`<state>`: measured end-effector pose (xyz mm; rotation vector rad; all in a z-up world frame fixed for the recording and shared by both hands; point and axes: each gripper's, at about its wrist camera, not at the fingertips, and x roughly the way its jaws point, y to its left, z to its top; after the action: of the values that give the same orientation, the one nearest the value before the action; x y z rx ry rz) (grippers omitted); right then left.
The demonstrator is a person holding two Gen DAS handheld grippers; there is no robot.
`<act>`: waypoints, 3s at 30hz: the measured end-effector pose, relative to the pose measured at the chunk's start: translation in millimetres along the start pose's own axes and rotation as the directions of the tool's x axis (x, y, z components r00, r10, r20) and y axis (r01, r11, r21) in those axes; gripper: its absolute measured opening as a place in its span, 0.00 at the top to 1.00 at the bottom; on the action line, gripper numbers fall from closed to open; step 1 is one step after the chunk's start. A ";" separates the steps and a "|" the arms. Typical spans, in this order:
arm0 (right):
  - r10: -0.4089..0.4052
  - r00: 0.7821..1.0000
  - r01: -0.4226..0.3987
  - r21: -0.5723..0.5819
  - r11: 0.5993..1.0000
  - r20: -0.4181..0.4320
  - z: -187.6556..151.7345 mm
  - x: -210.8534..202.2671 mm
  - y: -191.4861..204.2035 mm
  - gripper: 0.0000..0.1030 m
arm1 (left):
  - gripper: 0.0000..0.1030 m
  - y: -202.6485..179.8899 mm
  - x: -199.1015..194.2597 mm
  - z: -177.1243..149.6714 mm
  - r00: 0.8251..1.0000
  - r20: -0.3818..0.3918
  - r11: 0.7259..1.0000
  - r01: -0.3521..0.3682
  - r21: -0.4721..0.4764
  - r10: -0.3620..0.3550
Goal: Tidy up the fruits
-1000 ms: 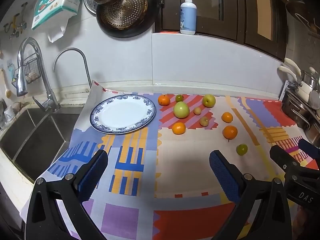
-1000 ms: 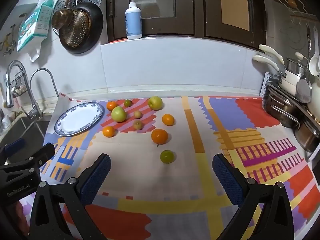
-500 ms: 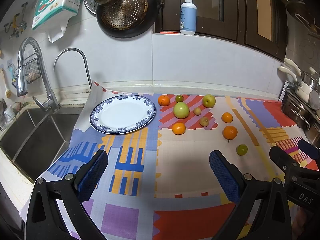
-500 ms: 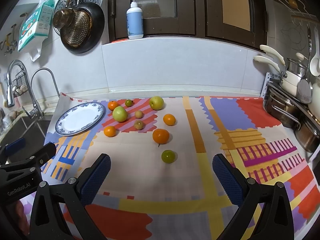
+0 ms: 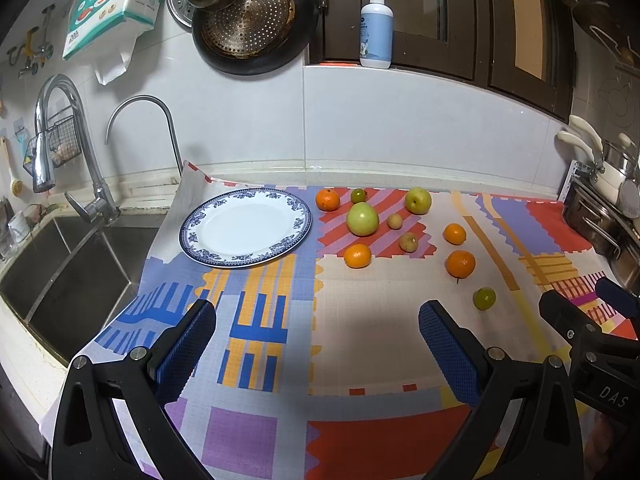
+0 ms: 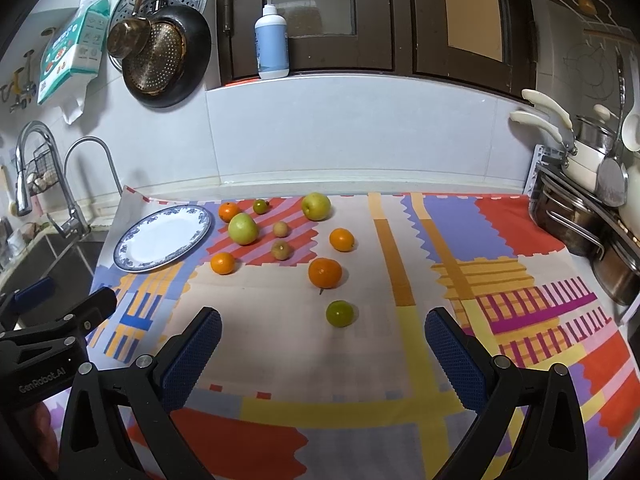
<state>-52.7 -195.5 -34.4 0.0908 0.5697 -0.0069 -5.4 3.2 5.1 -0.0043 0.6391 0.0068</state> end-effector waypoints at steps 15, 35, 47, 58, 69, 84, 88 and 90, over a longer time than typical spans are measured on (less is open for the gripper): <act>0.001 1.000 -0.001 0.000 1.000 0.000 0.3 0.0 0.6 0.01 | 0.00 -0.8 0.9 -1.2 1.000 -0.001 1.000 0.000 0.001 0.000; 0.003 1.000 -0.003 -0.001 1.000 -0.005 0.1 0.8 1.1 0.01 | 0.00 -1.9 2.0 -3.1 1.000 -0.004 1.000 0.001 0.000 -0.001; 0.011 0.999 -0.011 -0.002 1.000 -0.036 0.1 12.7 0.8 0.01 | 0.00 0.2 16.2 -4.0 0.999 -0.037 1.000 0.009 -0.001 -0.009; 0.032 0.997 -0.034 -0.028 0.999 -0.064 18.1 37.4 4.8 0.01 | 0.00 -1.8 33.6 13.6 0.999 0.005 0.999 0.043 0.032 -0.043; 0.059 0.992 -0.059 0.002 0.998 -0.111 40.3 90.3 1.1 0.10 | 0.12 -12.4 80.3 36.8 0.998 -0.008 0.996 0.057 0.070 -0.057; 0.099 0.958 -0.085 0.064 0.994 -0.267 30.8 169.0 -9.6 0.28 | 0.26 -28.4 163.3 35.5 0.987 -0.139 0.992 0.095 0.086 -0.083; 0.105 0.949 -0.084 0.083 0.993 -0.297 27.6 182.7 -12.6 0.32 | 0.28 -31.9 180.2 33.1 0.981 -0.166 0.990 0.112 0.086 -0.097; 0.106 0.944 -0.085 0.082 0.993 -0.311 26.4 187.5 -13.1 0.35 | 0.32 -33.7 187.6 31.8 0.978 -0.182 0.989 0.121 0.086 -0.104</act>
<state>119.0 -207.3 -114.4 0.1877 0.8850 0.0845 164.4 -29.4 -81.2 0.0532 0.8159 -0.1355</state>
